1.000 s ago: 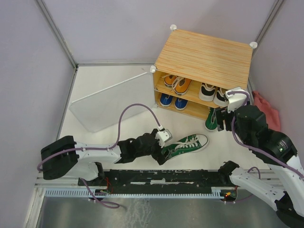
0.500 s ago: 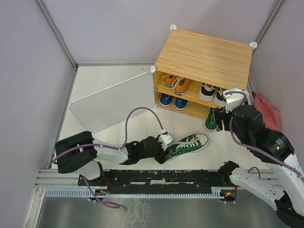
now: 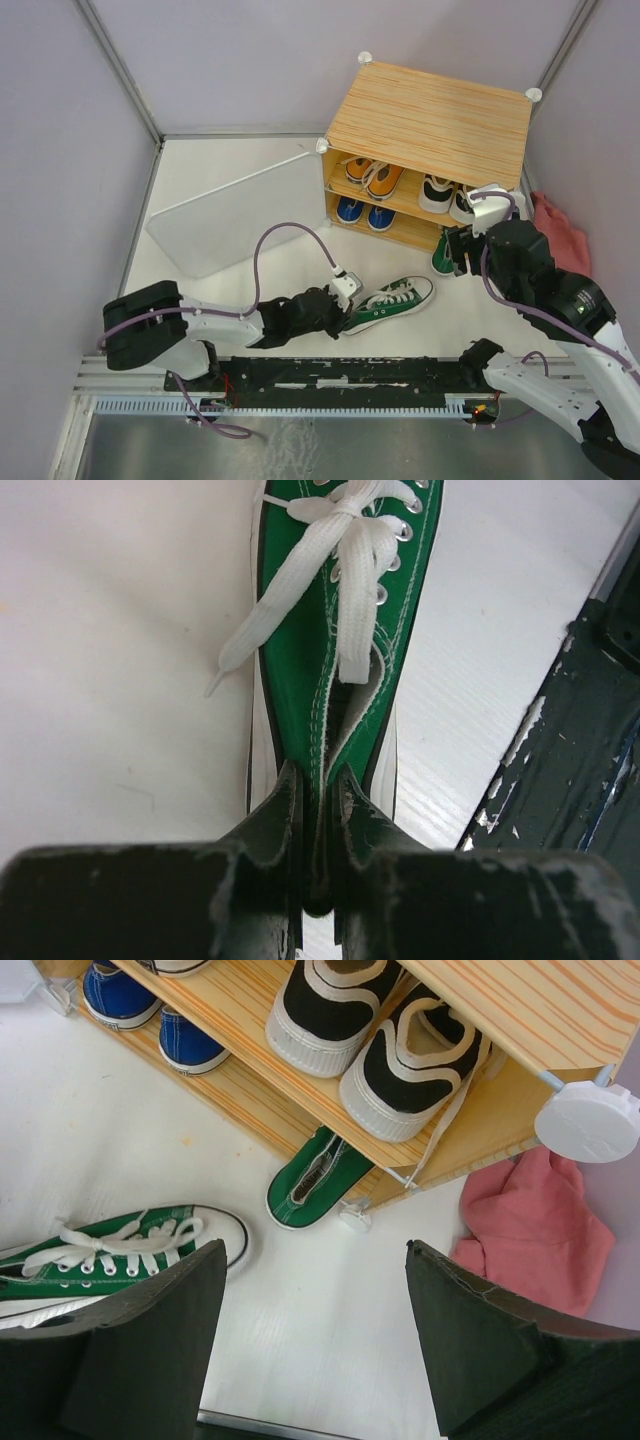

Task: Place and organize the shoes in the shoe cabinet
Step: Pick up the shoe from the center of the board, then place the shoe in the shoe cabinet.

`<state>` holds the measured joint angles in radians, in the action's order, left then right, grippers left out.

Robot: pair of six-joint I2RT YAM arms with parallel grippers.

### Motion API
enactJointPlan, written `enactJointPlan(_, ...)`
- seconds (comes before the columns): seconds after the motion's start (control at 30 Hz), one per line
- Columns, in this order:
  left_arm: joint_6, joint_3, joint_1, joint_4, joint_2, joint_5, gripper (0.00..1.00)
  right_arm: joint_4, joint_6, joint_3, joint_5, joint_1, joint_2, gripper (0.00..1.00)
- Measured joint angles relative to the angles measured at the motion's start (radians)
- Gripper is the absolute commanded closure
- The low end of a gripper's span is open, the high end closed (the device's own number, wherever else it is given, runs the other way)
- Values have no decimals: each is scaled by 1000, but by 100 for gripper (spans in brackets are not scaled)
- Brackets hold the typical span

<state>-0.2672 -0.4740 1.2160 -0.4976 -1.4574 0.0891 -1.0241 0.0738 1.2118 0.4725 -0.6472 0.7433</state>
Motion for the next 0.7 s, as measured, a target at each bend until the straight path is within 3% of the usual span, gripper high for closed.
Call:
enactJointPlan(0.27, -69, -5, 1, 212, 164, 265, 97, 16, 0, -3, 0, 0, 2, 20)
enactJointPlan(0.43, -89, -38, -2, 206, 111, 359, 97, 19, 0, -14, 0, 0, 2, 20)
enactJointPlan(0.7, -109, -127, 8, 173, -51, 372, 97, 18, 0, -14, 0, 0, 1, 20)
